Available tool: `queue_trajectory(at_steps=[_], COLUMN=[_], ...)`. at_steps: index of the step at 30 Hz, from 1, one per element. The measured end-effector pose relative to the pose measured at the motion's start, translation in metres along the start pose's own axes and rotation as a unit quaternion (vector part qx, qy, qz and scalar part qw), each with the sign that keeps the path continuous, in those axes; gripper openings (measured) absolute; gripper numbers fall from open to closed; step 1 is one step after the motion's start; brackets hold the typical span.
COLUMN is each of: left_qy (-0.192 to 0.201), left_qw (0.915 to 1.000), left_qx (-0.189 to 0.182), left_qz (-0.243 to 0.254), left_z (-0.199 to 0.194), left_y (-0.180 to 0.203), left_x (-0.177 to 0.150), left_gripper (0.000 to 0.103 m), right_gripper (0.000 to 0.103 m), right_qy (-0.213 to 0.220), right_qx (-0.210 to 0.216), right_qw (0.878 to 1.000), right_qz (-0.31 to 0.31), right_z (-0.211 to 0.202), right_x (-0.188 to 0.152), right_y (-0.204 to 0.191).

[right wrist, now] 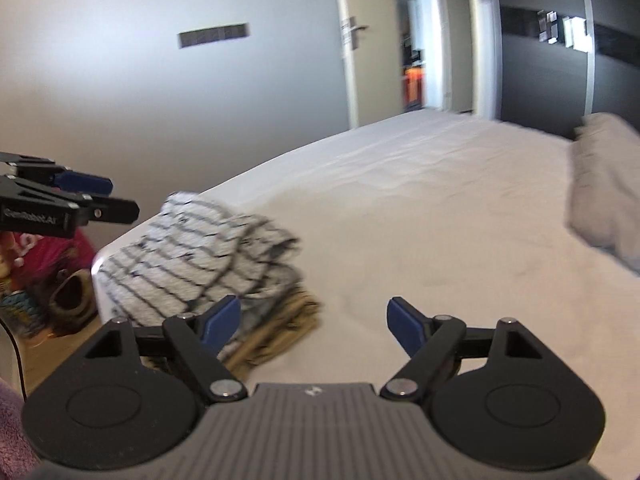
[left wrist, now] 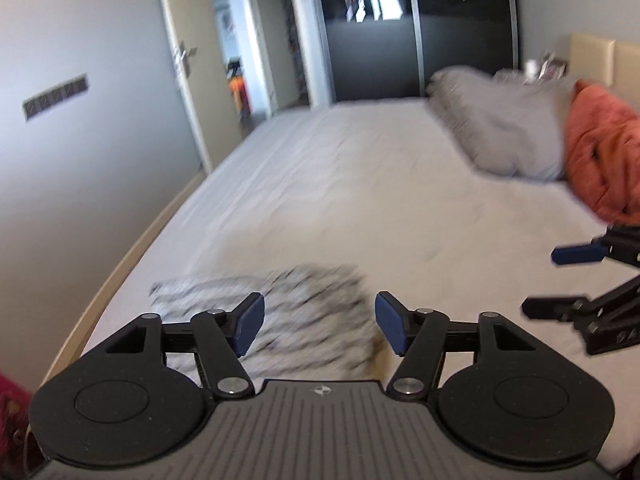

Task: Fold clothes

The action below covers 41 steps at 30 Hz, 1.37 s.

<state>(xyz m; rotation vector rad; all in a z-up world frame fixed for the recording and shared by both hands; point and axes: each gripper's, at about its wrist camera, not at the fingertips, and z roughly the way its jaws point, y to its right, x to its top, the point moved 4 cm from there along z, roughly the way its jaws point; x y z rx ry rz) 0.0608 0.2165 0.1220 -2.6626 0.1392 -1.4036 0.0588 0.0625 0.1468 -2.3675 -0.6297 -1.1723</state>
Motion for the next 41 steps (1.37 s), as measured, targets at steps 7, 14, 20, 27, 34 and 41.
queue_trajectory(at_steps=[7, 14, 20, 27, 34, 41], left_qy=[0.091, 0.058, -0.004, -0.028, -0.036, -0.023], left_qw=[0.9943, 0.9922, 0.9953, 0.9983, 0.9979, 0.9966], left_qx=[-0.051, -0.070, -0.058, -0.049, -0.051, -0.058], left_qz=[-0.022, -0.084, -0.077, -0.014, 0.017, 0.054], left_z=[-0.022, 0.005, 0.034, 0.058, 0.070, 0.077], left_y=[0.085, 0.144, 0.183, 0.227, 0.249, 0.276], left_x=[0.016, -0.020, -0.059, -0.081, -0.075, -0.065], left_gripper=[0.078, 0.082, 0.082, 0.082, 0.082, 0.082], right_gripper=[0.095, 0.097, 0.098, 0.098, 0.099, 0.099], right_qy=[0.043, 0.059, 0.043, 0.023, 0.018, 0.013], right_qx=[-0.122, -0.199, -0.246, -0.242, -0.255, -0.265], right_qw=[0.991, 0.973, 0.962, 0.965, 0.961, 0.957], right_qz=[0.033, 0.096, 0.109, 0.100, 0.107, 0.115], right_z=[-0.076, -0.122, -0.123, -0.109, -0.106, -0.108], right_x=[-0.025, -0.072, -0.110, -0.135, -0.144, -0.150], right_y=[0.053, 0.088, 0.104, 0.112, 0.128, 0.137])
